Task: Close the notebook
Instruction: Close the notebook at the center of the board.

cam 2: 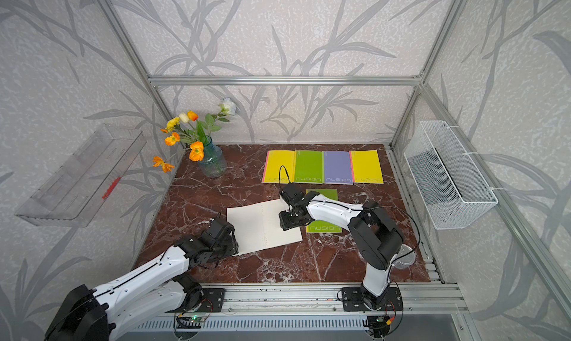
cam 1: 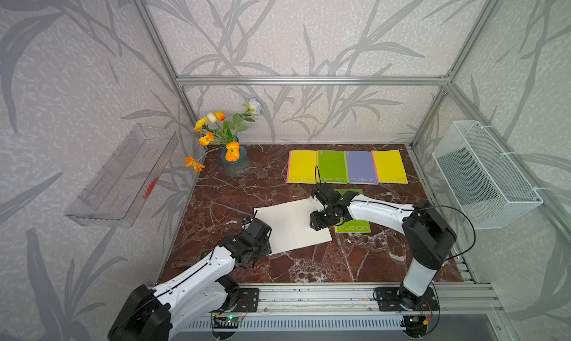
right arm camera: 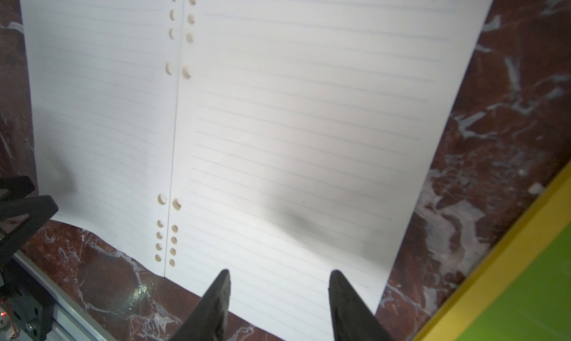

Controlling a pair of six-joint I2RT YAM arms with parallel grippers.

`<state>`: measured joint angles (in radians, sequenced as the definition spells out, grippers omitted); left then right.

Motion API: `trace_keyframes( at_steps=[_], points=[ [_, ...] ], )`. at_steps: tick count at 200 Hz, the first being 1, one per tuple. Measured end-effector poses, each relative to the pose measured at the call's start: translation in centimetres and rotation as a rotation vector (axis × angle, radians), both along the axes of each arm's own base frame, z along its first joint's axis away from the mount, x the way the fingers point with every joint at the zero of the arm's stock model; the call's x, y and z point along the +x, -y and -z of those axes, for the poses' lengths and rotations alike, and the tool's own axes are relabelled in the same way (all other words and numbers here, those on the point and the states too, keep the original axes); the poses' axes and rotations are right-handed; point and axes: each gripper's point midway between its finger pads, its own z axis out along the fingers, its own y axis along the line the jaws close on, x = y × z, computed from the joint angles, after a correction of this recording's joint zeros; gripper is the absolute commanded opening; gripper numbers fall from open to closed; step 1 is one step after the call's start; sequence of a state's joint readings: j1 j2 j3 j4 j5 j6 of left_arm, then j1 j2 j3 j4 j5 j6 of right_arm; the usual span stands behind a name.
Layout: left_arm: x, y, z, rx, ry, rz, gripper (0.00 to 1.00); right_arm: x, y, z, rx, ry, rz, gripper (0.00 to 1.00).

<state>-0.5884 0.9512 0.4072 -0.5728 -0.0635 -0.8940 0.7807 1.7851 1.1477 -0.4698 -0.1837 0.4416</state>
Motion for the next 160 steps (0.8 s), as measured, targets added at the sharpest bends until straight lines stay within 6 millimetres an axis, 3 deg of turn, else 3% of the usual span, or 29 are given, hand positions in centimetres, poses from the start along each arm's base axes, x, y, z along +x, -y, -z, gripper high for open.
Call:
trace_keyframes(
  at_steps=[160],
  points=[
    [0.8,0.9,0.3,-0.045,0.012,0.002,0.61,-0.7,0.6,2.2,-0.029,-0.038,0.014,0.51]
  ],
)
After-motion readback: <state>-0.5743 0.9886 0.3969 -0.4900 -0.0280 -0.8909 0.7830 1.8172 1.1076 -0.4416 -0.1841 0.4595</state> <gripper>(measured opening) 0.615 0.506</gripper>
